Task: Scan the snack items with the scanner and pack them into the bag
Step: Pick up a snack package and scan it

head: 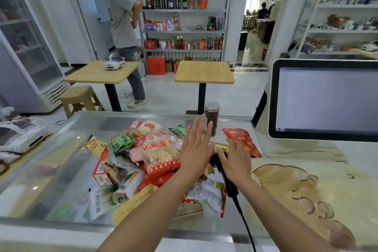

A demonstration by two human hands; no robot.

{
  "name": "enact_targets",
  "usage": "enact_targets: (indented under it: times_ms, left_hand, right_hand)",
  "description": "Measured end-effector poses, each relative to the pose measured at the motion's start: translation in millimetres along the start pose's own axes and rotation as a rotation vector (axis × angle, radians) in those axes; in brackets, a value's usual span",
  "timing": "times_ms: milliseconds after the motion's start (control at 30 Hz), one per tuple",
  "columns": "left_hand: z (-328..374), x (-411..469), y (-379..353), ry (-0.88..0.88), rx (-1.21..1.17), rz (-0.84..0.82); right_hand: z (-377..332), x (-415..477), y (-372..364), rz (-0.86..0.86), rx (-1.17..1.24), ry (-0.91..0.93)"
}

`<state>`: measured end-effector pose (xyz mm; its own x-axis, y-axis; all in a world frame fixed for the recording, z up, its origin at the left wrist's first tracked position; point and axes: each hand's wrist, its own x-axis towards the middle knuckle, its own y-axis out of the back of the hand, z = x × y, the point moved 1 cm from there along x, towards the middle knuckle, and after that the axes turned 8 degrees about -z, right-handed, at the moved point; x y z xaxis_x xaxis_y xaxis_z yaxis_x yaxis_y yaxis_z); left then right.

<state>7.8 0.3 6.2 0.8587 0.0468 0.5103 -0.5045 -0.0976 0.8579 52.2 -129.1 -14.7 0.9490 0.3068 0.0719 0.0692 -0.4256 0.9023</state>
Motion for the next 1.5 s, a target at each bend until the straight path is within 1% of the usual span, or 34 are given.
enact_targets:
  times_ms: [67, 100, 167, 200, 267, 300, 333, 367, 433, 500, 533, 633, 700, 767, 867, 933, 1000, 1100, 1133, 1233, 1333, 1500]
  left_hand:
    - [4, -3, 8, 0.041, -0.052, 0.044]
    - [7, -7, 9, 0.038, -0.076, 0.099]
    - [14, -23, 14, -0.025, -0.087, 0.199]
    - [18, -33, 15, -0.105, -0.101, 0.208]
    - [28, -58, 16, -0.277, -0.165, 0.162]
    - [33, -71, 14, -0.33, -0.182, 0.098]
    - [37, -82, 10, -0.341, -0.166, 0.032]
    - [41, -93, 5, -0.313, -0.132, -0.024]
    - [48, -109, -9, -0.201, -0.069, -0.091]
    - [54, -121, -14, -0.094, -0.058, -0.159]
    - [57, -125, -15, -0.05, -0.066, -0.167]
    - [59, -135, -15, 0.034, -0.102, -0.24]
    - [57, -141, -13, 0.042, -0.166, -0.279]
    - [52, -145, -9, 0.024, -0.261, -0.279]
    - [40, -145, -2, 0.008, -0.355, -0.279]
    - [31, -141, 1, -0.006, -0.374, -0.333]
    - [21, -136, 3, -0.041, -0.378, -0.396]
    - [12, -129, 0, -0.099, -0.361, -0.448]
    - [10, -126, -1, -0.114, -0.352, -0.46]
    - [8, -122, -1, -0.115, -0.35, -0.577]
    - [2, -121, 0, -0.139, -0.371, -0.664]
    - [-6, -114, 3, -0.158, -0.716, -0.816]
  right_hand:
    - [8, -5, 1, -0.026, -0.005, -0.085]
    - [12, -9, -1, -0.04, -0.009, -0.112]
    - [17, -14, -1, -0.061, -0.017, -0.147]
    - [17, -17, -1, -0.057, -0.042, -0.143]
    - [17, -21, 0, -0.073, -0.07, -0.134]
    - [17, -23, -1, -0.098, -0.081, -0.133]
    - [18, -24, -2, -0.127, -0.092, -0.128]
    - [18, -26, -3, -0.156, -0.099, -0.123]
    - [19, -27, -5, -0.243, -0.12, -0.112]
    - [21, -26, -9, -0.343, -0.141, -0.106]
    - [21, -25, -9, -0.376, -0.143, -0.11]
    - [19, -21, -5, -0.4, -0.127, -0.106]
    - [16, -18, 1, -0.381, -0.129, -0.103]
    - [15, -18, 5, -0.38, -0.105, -0.101]
    - [17, -20, 10, -0.386, 0.014, -0.106]
    - [19, -22, 14, -0.421, 0.165, -0.14]
    - [16, -26, 23, -0.48, 0.372, -0.185]
    - [9, -37, 42, -0.597, 0.682, -0.273]
    - [7, -41, 48, -0.631, 0.742, -0.289]
    - [5, -56, 66, -0.701, 0.938, -0.286]
    - [4, -72, 76, -0.685, 1.083, -0.29]
    - [1, -99, 89, -0.618, 1.221, -0.275]
